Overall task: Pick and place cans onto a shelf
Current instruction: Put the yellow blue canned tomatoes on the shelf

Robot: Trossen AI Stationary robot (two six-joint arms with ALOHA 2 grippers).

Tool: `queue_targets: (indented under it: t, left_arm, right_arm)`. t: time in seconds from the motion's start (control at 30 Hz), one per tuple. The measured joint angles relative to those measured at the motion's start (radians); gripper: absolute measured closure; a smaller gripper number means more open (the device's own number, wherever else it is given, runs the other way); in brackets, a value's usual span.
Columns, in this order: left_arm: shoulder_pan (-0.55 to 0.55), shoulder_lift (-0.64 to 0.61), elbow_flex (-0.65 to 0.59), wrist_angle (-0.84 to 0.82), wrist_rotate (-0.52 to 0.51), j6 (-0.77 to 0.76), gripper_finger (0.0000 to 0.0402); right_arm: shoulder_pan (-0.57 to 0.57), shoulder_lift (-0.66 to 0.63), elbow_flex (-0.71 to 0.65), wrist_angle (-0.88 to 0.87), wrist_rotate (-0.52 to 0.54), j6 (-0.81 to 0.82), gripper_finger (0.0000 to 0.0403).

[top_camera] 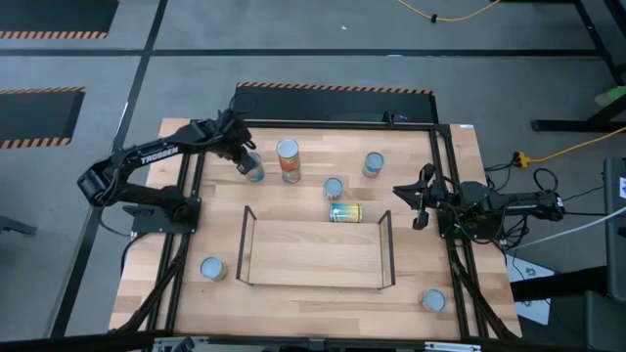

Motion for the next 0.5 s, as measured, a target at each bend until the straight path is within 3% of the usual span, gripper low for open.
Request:
queue_targets:
  t: [0.5]
  left_arm:
    - [-0.036, -0.198, 0.000, -0.080, 0.035, -0.167, 0.0401]
  right_arm:
    - [0.000, 0.000, 0.000, 0.000, 0.000, 0.000, 0.0354]
